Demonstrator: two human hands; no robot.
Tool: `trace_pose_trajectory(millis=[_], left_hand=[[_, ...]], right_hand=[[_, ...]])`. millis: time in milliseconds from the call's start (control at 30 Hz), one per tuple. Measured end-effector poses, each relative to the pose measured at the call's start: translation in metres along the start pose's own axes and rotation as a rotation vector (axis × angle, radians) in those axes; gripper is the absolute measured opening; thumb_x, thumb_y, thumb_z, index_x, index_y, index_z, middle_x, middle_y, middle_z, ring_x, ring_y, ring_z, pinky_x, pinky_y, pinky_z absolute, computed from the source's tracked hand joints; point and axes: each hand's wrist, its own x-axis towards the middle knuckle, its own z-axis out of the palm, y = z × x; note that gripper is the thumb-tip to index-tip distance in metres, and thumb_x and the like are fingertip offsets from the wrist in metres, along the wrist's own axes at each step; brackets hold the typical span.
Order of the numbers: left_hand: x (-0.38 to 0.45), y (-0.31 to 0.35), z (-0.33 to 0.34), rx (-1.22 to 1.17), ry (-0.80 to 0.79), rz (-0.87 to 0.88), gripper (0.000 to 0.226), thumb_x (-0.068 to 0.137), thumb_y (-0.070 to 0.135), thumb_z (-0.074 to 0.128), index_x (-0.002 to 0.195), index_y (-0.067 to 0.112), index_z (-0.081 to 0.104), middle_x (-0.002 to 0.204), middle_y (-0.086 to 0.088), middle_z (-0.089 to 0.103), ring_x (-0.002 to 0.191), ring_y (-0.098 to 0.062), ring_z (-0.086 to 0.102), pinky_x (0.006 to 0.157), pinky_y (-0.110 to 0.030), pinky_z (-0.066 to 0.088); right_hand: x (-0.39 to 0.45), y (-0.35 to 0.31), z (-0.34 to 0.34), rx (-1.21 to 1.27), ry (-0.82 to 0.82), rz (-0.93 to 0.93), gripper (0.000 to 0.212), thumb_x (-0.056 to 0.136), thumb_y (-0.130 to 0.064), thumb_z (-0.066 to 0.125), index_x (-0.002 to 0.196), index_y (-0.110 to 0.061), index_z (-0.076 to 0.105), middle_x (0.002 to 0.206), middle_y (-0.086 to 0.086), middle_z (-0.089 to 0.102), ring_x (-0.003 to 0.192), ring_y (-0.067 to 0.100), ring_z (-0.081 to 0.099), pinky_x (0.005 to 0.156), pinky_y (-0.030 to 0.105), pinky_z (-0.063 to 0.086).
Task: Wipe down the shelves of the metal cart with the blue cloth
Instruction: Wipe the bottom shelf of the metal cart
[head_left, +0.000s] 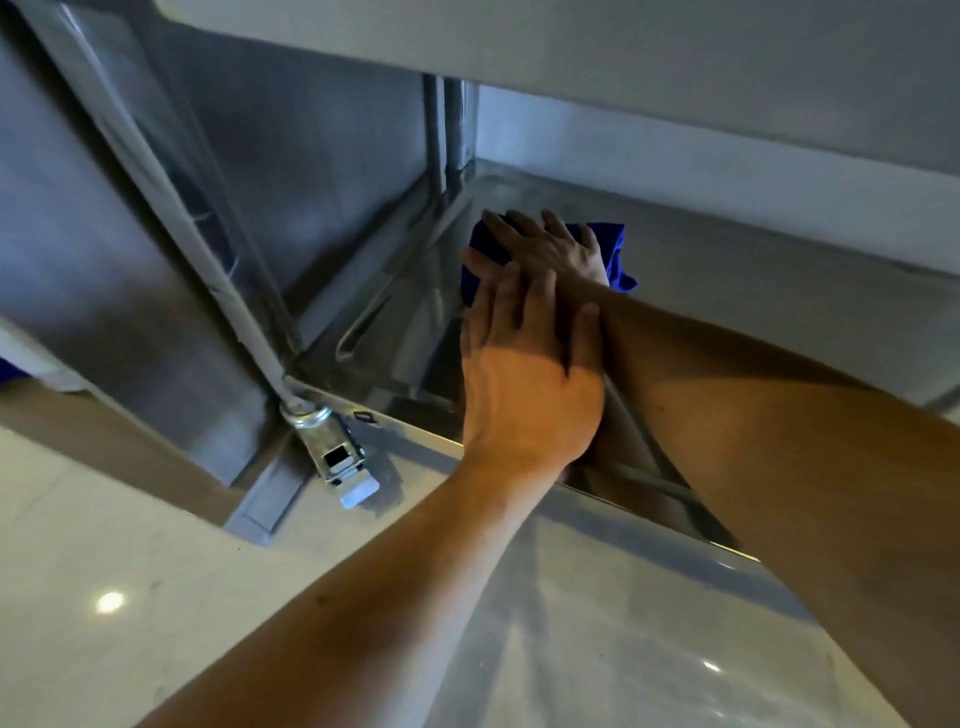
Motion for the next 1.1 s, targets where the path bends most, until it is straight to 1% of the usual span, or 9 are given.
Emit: trace_pose_trajectory(millis=[167, 367, 500, 567, 700, 767, 867, 1000, 1100], left_hand=[[0.006, -0.006, 0.007, 0.19, -0.134, -0.014, 0.066, 0.094, 0.057, 0.024, 0.151, 0.024, 0.035, 0.161, -0.008, 0.028, 0.15, -0.028, 0.017, 0.12, -0.048, 0.016], [0.004, -0.003, 0.003, 0.19, -0.077, -0.014, 0.061, 0.095, 0.053, 0.032, 0.143, 0.018, 0.045, 0.151, -0.014, 0.042, 0.143, -0.031, 0.031, 0.115, -0.05, 0.026], [0.005, -0.004, 0.005, 0.319, -0.116, -0.024, 0.066, 0.095, 0.057, 0.023, 0.144, 0.019, 0.045, 0.153, -0.013, 0.039, 0.144, -0.032, 0.028, 0.115, -0.05, 0.025], [0.003, -0.002, 0.008, 0.522, -0.172, 0.071, 0.067, 0.096, 0.059, 0.015, 0.148, 0.022, 0.04, 0.157, -0.014, 0.034, 0.146, -0.034, 0.025, 0.116, -0.052, 0.024], [-0.007, 0.015, 0.018, 0.617, -0.235, 0.183, 0.067, 0.094, 0.066, 0.02, 0.149, 0.029, 0.035, 0.158, -0.011, 0.033, 0.148, -0.035, 0.022, 0.117, -0.057, 0.022], [-0.012, 0.039, 0.035, 0.596, -0.29, 0.167, 0.072, 0.092, 0.069, 0.016, 0.148, 0.03, 0.036, 0.159, -0.011, 0.031, 0.148, -0.035, 0.021, 0.118, -0.056, 0.02], [-0.017, 0.089, 0.071, 0.507, -0.413, 0.255, 0.074, 0.091, 0.07, 0.01, 0.151, 0.032, 0.029, 0.162, -0.007, 0.026, 0.15, -0.031, 0.016, 0.12, -0.054, 0.015], [-0.039, 0.14, 0.103, 0.39, -0.509, 0.401, 0.07, 0.093, 0.069, 0.015, 0.154, 0.033, 0.022, 0.164, -0.003, 0.02, 0.151, -0.027, 0.011, 0.121, -0.052, 0.011], [-0.06, 0.15, 0.115, 0.378, -0.626, 0.445, 0.068, 0.094, 0.068, 0.021, 0.153, 0.034, 0.02, 0.164, -0.002, 0.018, 0.151, -0.026, 0.01, 0.121, -0.052, 0.012]], right_hand=[[0.02, 0.021, -0.005, -0.002, 0.016, 0.005, 0.069, 0.097, -0.072, 0.025, 0.157, -0.04, 0.017, 0.166, -0.004, 0.022, 0.152, 0.027, 0.013, 0.12, 0.058, 0.007], [0.01, 0.033, -0.006, -0.011, 0.05, 0.085, 0.065, 0.098, -0.07, 0.021, 0.156, -0.04, 0.019, 0.165, -0.004, 0.026, 0.151, 0.027, 0.016, 0.118, 0.061, 0.003], [-0.014, 0.084, -0.012, -0.027, 0.062, 0.262, 0.069, 0.096, -0.073, 0.016, 0.157, -0.042, 0.017, 0.166, -0.005, 0.022, 0.152, 0.03, 0.012, 0.116, 0.064, 0.001], [-0.034, 0.119, -0.015, -0.035, 0.06, 0.348, 0.07, 0.096, -0.073, 0.016, 0.158, -0.042, 0.015, 0.167, -0.003, 0.02, 0.152, 0.031, 0.01, 0.116, 0.065, 0.0], [-0.077, 0.177, -0.023, -0.052, 0.076, 0.455, 0.071, 0.094, -0.075, 0.016, 0.157, -0.042, 0.017, 0.165, -0.002, 0.024, 0.151, 0.032, 0.012, 0.116, 0.065, 0.004], [-0.095, 0.2, -0.026, -0.05, 0.087, 0.479, 0.072, 0.093, -0.076, 0.017, 0.157, -0.043, 0.018, 0.164, -0.002, 0.026, 0.151, 0.033, 0.014, 0.115, 0.064, 0.005], [-0.122, 0.23, -0.03, -0.043, 0.097, 0.506, 0.074, 0.091, -0.077, 0.018, 0.156, -0.042, 0.019, 0.163, 0.0, 0.03, 0.15, 0.034, 0.017, 0.114, 0.066, 0.007], [-0.156, 0.265, -0.037, -0.033, 0.112, 0.569, 0.076, 0.089, -0.079, 0.018, 0.156, -0.043, 0.02, 0.162, 0.0, 0.032, 0.15, 0.034, 0.017, 0.113, 0.067, 0.005], [-0.181, 0.288, -0.045, -0.032, 0.119, 0.612, 0.074, 0.09, -0.079, 0.02, 0.154, -0.043, 0.023, 0.159, 0.001, 0.036, 0.147, 0.034, 0.022, 0.112, 0.067, 0.01]])
